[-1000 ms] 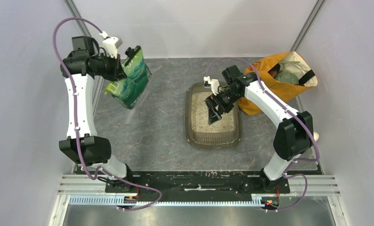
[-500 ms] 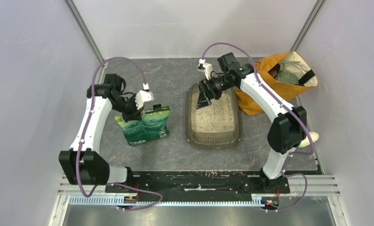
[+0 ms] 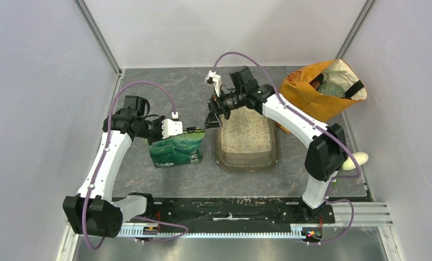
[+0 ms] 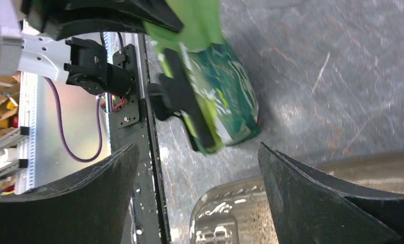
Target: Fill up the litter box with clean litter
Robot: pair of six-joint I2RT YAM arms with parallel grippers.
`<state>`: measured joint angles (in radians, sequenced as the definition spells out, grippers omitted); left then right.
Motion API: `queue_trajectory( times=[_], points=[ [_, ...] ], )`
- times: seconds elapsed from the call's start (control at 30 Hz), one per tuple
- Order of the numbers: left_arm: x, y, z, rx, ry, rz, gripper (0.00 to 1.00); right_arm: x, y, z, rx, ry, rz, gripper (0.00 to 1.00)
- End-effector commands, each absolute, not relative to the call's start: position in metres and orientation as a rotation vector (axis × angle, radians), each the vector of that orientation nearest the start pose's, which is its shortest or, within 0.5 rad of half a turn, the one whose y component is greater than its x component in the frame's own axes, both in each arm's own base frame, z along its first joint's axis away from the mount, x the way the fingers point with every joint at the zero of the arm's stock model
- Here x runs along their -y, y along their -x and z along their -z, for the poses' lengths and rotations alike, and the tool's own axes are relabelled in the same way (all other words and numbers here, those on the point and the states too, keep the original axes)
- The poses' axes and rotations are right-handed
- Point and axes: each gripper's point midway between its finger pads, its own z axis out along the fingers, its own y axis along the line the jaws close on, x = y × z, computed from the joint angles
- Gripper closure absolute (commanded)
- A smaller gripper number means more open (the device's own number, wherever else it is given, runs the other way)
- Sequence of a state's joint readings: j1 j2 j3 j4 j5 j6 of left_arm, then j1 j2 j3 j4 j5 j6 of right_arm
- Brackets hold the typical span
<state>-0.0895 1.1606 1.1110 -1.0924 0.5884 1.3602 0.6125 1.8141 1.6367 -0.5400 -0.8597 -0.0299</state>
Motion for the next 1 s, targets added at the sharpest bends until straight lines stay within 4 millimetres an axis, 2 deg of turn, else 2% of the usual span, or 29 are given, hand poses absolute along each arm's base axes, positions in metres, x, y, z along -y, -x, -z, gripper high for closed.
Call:
queue_trajectory(
  times=[0.0, 0.07, 0.2, 0.4, 0.5, 0.6, 0.63, 0.73, 0.97],
  points=[
    [0.1, -0.272, -0.212, -1.571, -1.658, 0.22, 0.74, -0.386, -0.287, -0.281, -1.67, 1.252, -1.237, 0.06],
    [0.098, -0.273, -0.217, -1.581, -1.632, 0.207, 0.71, -0.389, -0.283, -0.28, -1.625, 1.302, -1.218, 0.06],
    [0.092, -0.265, -0.213, -1.617, -1.646, 0.218, 0.58, -0.395, -0.275, -0.271, -1.578, 1.392, -1.186, 0.06],
    [0.08, -0.255, -0.207, -1.661, -1.64, 0.23, 0.62, -0.413, -0.273, -0.252, -1.538, 1.483, -1.143, 0.05],
    [0.076, -0.252, -0.206, -1.665, -1.626, 0.223, 0.64, -0.422, -0.271, -0.252, -1.509, 1.508, -1.142, 0.08],
    [0.076, -0.251, -0.207, -1.666, -1.619, 0.223, 0.64, -0.428, -0.268, -0.251, -1.486, 1.534, -1.141, 0.17],
    [0.069, -0.253, -0.207, -1.69, -1.594, 0.208, 0.64, -0.429, -0.268, -0.249, -1.483, 1.541, -1.139, 0.21],
    [0.066, -0.253, -0.208, -1.692, -1.588, 0.197, 0.64, -0.431, -0.268, -0.246, -1.469, 1.559, -1.115, 0.33],
    [0.065, -0.251, -0.209, -1.693, -1.588, 0.2, 0.64, -0.436, -0.275, -0.246, -1.468, 1.539, -1.07, 0.49]
  ],
)
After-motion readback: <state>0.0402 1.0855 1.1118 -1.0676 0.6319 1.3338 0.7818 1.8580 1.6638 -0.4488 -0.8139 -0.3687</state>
